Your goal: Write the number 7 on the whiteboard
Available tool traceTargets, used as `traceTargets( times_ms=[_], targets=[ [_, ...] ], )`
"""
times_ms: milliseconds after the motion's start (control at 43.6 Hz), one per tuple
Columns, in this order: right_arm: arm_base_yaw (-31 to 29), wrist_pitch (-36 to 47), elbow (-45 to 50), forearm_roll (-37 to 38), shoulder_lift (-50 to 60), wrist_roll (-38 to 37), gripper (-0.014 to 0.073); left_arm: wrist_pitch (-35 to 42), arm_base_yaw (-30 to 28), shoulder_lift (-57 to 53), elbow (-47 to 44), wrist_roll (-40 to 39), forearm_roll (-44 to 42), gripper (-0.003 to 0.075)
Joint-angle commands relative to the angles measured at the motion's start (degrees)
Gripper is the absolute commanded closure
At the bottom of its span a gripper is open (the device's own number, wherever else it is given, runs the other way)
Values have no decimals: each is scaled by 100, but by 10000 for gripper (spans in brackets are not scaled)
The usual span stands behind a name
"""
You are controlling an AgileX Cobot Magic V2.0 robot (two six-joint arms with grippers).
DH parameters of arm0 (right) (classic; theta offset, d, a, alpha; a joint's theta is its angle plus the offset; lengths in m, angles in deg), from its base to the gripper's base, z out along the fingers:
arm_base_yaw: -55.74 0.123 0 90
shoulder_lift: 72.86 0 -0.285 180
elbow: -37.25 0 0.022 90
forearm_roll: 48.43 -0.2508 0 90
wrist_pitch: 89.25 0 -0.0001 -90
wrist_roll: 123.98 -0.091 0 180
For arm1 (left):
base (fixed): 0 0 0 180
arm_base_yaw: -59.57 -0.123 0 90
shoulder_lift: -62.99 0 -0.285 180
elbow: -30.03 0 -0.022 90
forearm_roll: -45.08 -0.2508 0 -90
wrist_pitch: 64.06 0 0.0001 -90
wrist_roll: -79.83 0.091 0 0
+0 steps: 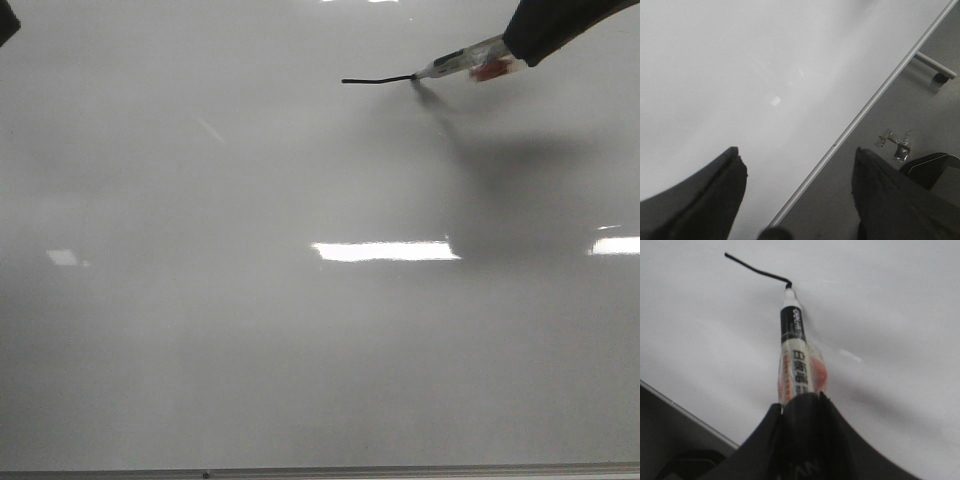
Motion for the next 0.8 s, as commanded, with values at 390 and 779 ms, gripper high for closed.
traceTargets(
  times_ms=[390,779],
  targets=[
    [1046,-237,478,43,528,357,652,80,-11,-105,161,728,876,268],
    [1787,-1818,478,-609,1743,2404,652,-306,519,-10,161,2403,2358,185]
  ],
)
